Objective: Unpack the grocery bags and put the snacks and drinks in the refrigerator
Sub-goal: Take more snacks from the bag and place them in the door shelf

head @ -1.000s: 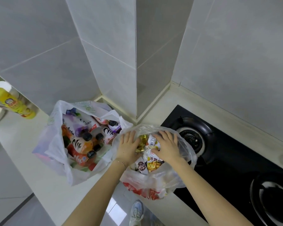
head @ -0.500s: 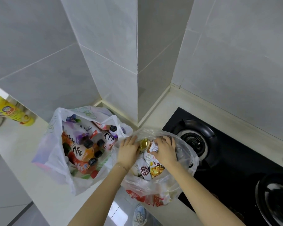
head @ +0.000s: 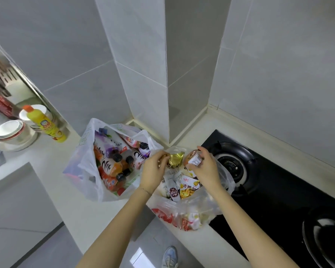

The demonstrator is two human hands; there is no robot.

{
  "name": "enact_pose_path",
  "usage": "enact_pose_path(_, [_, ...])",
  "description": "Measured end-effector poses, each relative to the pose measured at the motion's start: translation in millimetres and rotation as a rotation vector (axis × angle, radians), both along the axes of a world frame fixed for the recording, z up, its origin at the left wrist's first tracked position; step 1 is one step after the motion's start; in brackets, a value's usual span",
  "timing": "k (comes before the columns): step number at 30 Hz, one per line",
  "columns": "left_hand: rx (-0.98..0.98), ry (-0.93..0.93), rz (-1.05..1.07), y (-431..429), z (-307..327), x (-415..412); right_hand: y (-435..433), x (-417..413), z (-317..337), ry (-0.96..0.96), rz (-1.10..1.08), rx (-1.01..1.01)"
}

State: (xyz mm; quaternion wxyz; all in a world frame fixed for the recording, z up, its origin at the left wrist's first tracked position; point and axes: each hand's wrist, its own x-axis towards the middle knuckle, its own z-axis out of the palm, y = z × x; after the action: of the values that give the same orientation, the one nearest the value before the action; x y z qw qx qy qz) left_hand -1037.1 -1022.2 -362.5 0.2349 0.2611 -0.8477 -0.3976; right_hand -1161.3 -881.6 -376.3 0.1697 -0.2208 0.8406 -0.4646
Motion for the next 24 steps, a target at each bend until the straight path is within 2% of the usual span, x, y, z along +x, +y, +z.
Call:
enact_pose_path(6, [0.174,0.217,0.248,55.2,34.7,53.6,37.4,34.5,26.4,-0.091,0.16,-0.174])
enact_pose_path(12, [0.336,0.345,0.513,127.2,44.1,128.6,84.3,98.7,65.2,-0.167,0.373,-0.276])
enact_pose_path(19, [0.259,0.388,0.765,185.1,85.0,230.3,90.5,181.5,102.3,-0.244,0.629,-0.356])
enact_pose_path(24, [0.201,0.487,0.943,227.0,106.1,307.2,97.5,254.5,121.4,-0.306,0.808,-0.393])
